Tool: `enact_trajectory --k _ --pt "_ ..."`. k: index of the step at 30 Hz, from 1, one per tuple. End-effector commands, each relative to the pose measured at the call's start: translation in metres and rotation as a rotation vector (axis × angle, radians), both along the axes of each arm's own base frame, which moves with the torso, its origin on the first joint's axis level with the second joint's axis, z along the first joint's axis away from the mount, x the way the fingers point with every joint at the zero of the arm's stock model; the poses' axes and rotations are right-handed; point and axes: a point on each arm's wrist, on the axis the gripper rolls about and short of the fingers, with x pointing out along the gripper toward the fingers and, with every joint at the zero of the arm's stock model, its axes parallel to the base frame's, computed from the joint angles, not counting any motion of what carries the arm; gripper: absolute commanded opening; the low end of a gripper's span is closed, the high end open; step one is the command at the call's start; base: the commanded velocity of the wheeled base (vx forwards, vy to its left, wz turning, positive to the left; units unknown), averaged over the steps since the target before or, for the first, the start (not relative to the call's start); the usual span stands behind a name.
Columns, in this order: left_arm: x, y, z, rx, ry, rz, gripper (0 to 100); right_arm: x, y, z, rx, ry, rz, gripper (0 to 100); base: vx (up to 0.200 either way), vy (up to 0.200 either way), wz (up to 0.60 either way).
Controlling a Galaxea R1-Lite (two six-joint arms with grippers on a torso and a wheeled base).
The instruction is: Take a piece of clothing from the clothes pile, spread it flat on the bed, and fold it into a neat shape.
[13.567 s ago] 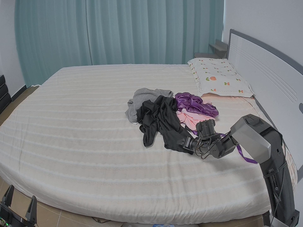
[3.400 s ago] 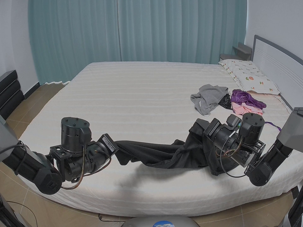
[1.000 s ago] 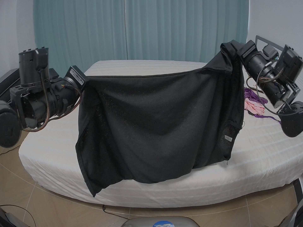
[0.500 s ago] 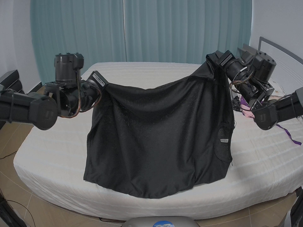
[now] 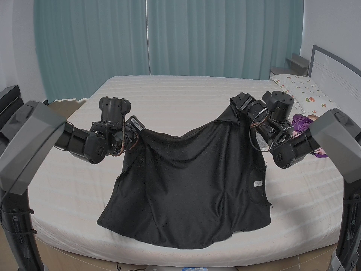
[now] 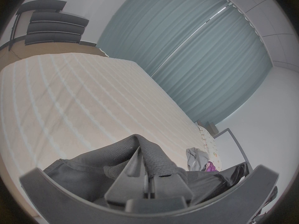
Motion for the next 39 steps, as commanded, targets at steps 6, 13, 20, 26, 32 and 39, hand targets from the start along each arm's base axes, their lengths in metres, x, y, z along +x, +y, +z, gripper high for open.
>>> enact_trajectory --k 6,13,20,26,32,39 --pt "0.028 -0.006 -0.082 0.005 0.142 0.025 100 0.03 -0.003 -0.092 -0.043 0.156 -0.018 100 0.0 0.0 0.0" --pt "0.032 -0.001 -0.111 0.023 0.206 0.043 100 0.039 -0.021 -0.142 -0.069 0.262 -0.065 100 0.0 0.0 0.0" --pt "0.036 0.014 -0.105 -0.043 0.204 0.115 100 0.035 -0.031 -0.142 -0.038 0.262 -0.09 100 0.0 0.0 0.0" --pt "0.031 0.025 -0.111 0.0 0.339 0.129 100 0.013 -0.038 -0.151 -0.079 0.408 -0.026 100 0.0 0.0 0.0" --pt "0.02 0.029 -0.111 -0.022 0.451 0.068 100 0.006 -0.051 -0.125 -0.055 0.396 -0.016 100 0.0 0.0 0.0" --pt "0.013 0.045 -0.063 -0.201 0.403 0.085 100 -0.021 -0.063 -0.092 0.063 0.426 0.081 100 0.0 0.0 0.0"
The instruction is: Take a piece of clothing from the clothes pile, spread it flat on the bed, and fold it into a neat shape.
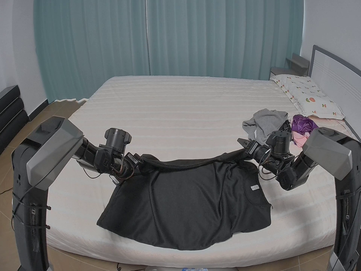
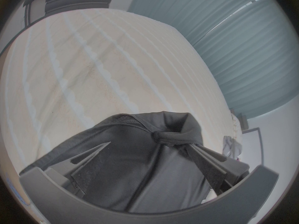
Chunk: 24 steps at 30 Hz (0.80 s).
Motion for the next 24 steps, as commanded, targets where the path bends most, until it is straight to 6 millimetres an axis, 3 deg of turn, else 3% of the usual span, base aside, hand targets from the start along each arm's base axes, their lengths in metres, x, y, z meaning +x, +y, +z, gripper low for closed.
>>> enact_trajectory --k 1,8,14,19,20,21,24 --pt "-0.007 0.015 0.047 -0.111 -0.068 0.06 100 -0.022 -0.011 0.036 0.059 -0.004 0.027 100 0.0 0.0 0.0" --pt "-0.028 0.027 0.066 -0.17 -0.065 0.039 100 -0.039 -0.013 0.045 0.089 -0.008 0.006 100 0.0 0.0 0.0" --pt "-0.049 0.031 0.069 -0.197 -0.048 0.025 100 -0.046 -0.011 0.056 0.121 -0.008 0.009 100 0.0 0.0 0.0" --pt "-0.057 0.03 0.058 -0.228 -0.064 0.042 100 -0.042 -0.006 0.033 0.108 0.058 0.018 100 0.0 0.0 0.0" --pt "-0.06 0.03 0.053 -0.25 -0.086 0.052 100 -0.037 -0.002 0.013 0.097 0.107 0.021 100 0.0 0.0 0.0" --pt "-0.06 0.03 0.05 -0.259 -0.09 0.059 100 -0.035 -0.001 0.007 0.094 0.122 0.023 100 0.0 0.0 0.0" --pt "-0.06 0.03 0.049 -0.266 -0.087 0.067 100 -0.032 0.0 0.001 0.092 0.134 0.023 100 0.0 0.0 0.0"
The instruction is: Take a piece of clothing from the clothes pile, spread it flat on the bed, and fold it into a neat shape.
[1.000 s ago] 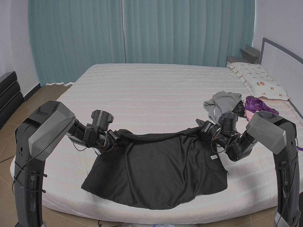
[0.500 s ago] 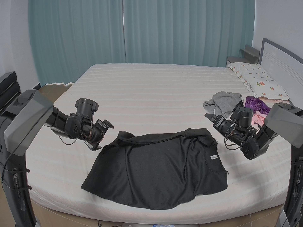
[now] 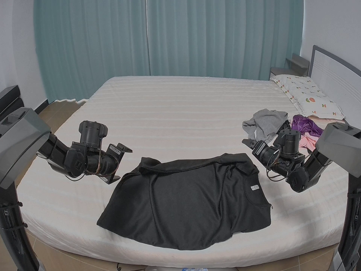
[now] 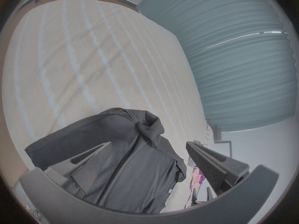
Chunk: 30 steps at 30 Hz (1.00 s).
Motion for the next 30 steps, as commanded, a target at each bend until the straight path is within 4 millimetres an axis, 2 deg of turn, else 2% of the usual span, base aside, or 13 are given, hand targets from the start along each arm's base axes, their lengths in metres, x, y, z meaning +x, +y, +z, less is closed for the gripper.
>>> enact_trajectory --k 1,9,15,30 --pt "-0.009 -0.001 -0.007 -0.033 0.028 0.025 100 0.017 0.011 -0.037 -0.016 0.096 0.015 100 0.0 0.0 0.0" --pt "-0.018 0.001 -0.015 -0.036 0.064 0.016 100 0.038 0.014 -0.045 -0.031 0.196 -0.004 100 0.0 0.0 0.0" --pt "-0.018 0.003 -0.021 -0.043 0.083 0.016 100 0.053 0.017 -0.055 -0.068 0.237 -0.057 100 0.0 0.0 0.0" --pt "-0.018 0.003 -0.022 -0.04 0.085 0.016 100 0.066 0.021 -0.062 -0.118 0.309 -0.066 100 0.0 0.0 0.0"
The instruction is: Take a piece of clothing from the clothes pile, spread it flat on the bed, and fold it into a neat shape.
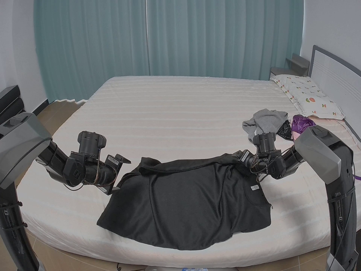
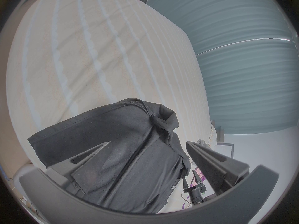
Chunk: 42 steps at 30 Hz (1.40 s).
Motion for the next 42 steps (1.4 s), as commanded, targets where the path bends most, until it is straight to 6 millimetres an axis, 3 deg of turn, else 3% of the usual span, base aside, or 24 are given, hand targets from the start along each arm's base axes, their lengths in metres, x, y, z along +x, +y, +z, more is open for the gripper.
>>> enact_trajectory --k 1,2,9,17,20,22,27,31,32,38,42 --pt "0.0 0.0 -0.002 0.001 0.004 0.002 100 0.002 0.001 -0.006 -0.013 0.012 0.001 100 0.0 0.0 0.0" --pt "0.0 0.0 -0.002 0.001 0.004 0.0 100 0.003 0.001 -0.007 -0.018 0.021 0.003 0 0.0 0.0 0.0" --pt "0.001 0.0 -0.002 0.0 -0.003 0.0 100 0.006 0.004 -0.005 -0.02 0.012 0.009 0 0.0 0.0 0.0" --pt "0.001 0.0 -0.002 0.0 -0.005 0.0 100 0.036 0.0 0.037 0.063 -0.223 -0.032 0 0.0 0.0 0.0" --pt "0.001 0.0 -0.002 0.0 -0.005 0.0 100 0.04 0.001 0.041 0.069 -0.25 -0.033 0 0.0 0.0 0.0" --pt "0.001 0.0 -0.002 -0.001 -0.004 0.001 100 0.057 0.004 0.044 0.063 -0.328 -0.071 0 0.0 0.0 0.0" --pt "0.002 -0.001 -0.003 -0.004 -0.016 0.0 100 0.083 0.007 0.031 0.009 -0.415 -0.163 0 0.0 0.0 0.0" --pt "0.003 -0.001 -0.003 -0.004 -0.018 0.001 100 0.087 0.006 0.008 -0.043 -0.408 -0.163 0 0.0 0.0 0.0" --pt "0.003 -0.001 -0.004 -0.004 -0.016 0.0 100 0.088 0.007 0.003 -0.039 -0.42 -0.149 100 0.0 0.0 0.0" --pt "0.003 -0.001 -0.004 -0.004 -0.018 0.0 100 0.087 0.003 0.003 -0.039 -0.418 -0.145 100 0.0 0.0 0.0" --pt "0.003 -0.001 -0.004 -0.004 -0.018 0.0 100 0.072 -0.007 0.022 -0.016 -0.379 -0.104 100 0.0 0.0 0.0"
